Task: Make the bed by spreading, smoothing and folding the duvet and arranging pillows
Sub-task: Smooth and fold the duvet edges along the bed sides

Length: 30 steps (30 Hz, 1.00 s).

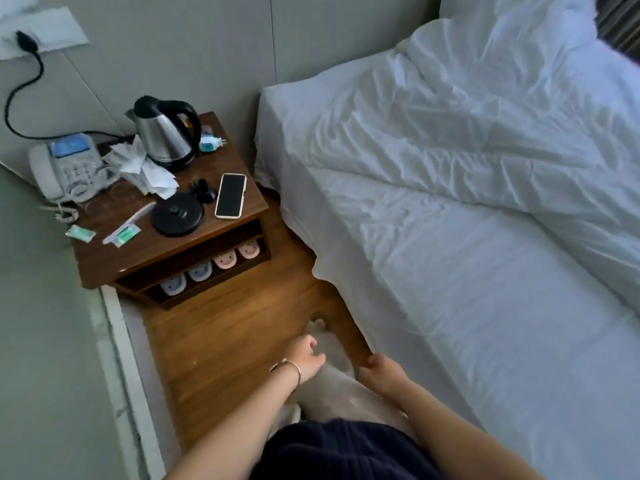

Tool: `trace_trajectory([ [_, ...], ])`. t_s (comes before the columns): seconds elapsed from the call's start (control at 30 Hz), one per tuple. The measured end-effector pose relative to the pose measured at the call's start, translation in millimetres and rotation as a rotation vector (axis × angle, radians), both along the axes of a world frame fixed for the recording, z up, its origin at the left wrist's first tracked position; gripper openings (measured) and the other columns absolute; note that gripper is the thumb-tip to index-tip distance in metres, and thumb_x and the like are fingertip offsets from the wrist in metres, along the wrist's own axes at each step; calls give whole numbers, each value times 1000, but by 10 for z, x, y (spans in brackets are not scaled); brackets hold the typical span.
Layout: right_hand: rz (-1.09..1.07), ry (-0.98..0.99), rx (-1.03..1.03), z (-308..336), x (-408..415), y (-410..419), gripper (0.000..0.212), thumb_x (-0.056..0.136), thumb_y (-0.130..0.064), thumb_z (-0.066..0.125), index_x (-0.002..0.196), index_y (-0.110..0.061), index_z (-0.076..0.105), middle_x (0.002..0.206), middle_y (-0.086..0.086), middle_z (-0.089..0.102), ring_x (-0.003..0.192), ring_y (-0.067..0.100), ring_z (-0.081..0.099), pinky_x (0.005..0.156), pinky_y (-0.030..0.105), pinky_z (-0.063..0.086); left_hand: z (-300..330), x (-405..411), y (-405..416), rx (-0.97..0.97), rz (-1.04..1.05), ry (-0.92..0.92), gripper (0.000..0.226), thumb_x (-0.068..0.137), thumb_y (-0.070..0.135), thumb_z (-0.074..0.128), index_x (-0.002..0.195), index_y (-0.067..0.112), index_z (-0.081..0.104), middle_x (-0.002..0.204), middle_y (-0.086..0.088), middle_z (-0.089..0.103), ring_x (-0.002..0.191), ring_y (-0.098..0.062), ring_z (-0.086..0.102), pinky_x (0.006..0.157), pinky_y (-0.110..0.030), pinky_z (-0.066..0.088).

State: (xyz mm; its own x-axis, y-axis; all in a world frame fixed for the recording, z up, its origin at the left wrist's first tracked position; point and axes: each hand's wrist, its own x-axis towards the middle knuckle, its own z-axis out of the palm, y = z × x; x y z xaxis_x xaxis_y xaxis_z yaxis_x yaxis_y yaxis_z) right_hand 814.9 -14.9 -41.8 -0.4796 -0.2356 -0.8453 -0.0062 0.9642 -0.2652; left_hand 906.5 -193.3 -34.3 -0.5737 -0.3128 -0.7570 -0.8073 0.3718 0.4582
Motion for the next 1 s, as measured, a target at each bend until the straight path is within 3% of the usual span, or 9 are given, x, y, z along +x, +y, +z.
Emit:
trace_trajectory([
  [0.17,-212,-18,-15,-14,-1029,-717,28,93,-36,56,101,-10,61,97,5,63,83,17,59,81,32,50,203,-941,-873,-90,-73,20,39,94,33,49,131,21,47,127,-2,53,113,-22,55,97,-33,46],
  [0.23,-273,40,-51,77,-1408,-970,26,95,-35,55,101,-10,57,100,5,60,88,19,55,81,31,46,248,-1334,-1107,-111,-89,26,38,94,34,47,131,22,47,128,-1,55,112,-23,56,96,-36,48],
  [0.4,-436,76,-106,160,-2290,-1483,44,93,-38,60,126,-10,53,125,9,58,111,24,56,91,31,43,313,-2580,-1504,-73,-249,51,43,95,38,45,136,25,42,131,5,53,116,-20,55,97,-37,47],
  [0.6,-775,135,-216,205,-3536,-2080,58,93,-34,60,143,-18,36,133,9,51,100,20,52,81,28,40,129,-4450,-2117,-84,-389,210,49,93,33,49,140,21,38,141,-3,42,126,-24,46,102,-38,41],
  [0.7,-901,175,-259,193,-4026,-2365,65,93,-31,60,148,-32,26,129,9,50,102,19,54,77,26,39,8,-5095,-2366,-161,-643,174,63,92,33,51,148,33,22,154,0,21,140,-26,21,109,-47,34],
  [0.8,-1042,130,-320,88,-4399,-2614,76,88,-28,66,148,-41,20,123,7,48,86,14,53,67,22,41,-180,-5538,-2425,-283,-1096,142,81,87,46,56,147,48,1,158,8,-17,143,-36,-20,109,-66,4],
  [0.87,-1163,118,-325,4,-4578,-2708,81,86,-25,68,148,-42,19,140,7,42,112,22,51,82,26,42,-355,-5734,-2380,-341,-1260,167,94,82,50,62,144,52,-9,154,8,-28,139,-41,-28,103,-72,-4],
  [0.93,-1253,123,-333,-43,-4716,-2736,85,86,-22,70,149,-43,16,150,6,32,133,25,37,92,28,37,-514,-5906,-2359,-390,-1326,207,97,83,40,63,143,52,-13,154,6,-25,141,-42,-20,103,-71,2],
  [1.0,-1289,140,-346,-59,-4843,-2716,88,85,-24,71,148,-47,14,152,7,27,132,23,36,92,28,36,-608,-6054,-2404,-352,-1292,374,86,85,17,55,146,49,3,158,3,2,142,-39,9,107,-63,21],
])
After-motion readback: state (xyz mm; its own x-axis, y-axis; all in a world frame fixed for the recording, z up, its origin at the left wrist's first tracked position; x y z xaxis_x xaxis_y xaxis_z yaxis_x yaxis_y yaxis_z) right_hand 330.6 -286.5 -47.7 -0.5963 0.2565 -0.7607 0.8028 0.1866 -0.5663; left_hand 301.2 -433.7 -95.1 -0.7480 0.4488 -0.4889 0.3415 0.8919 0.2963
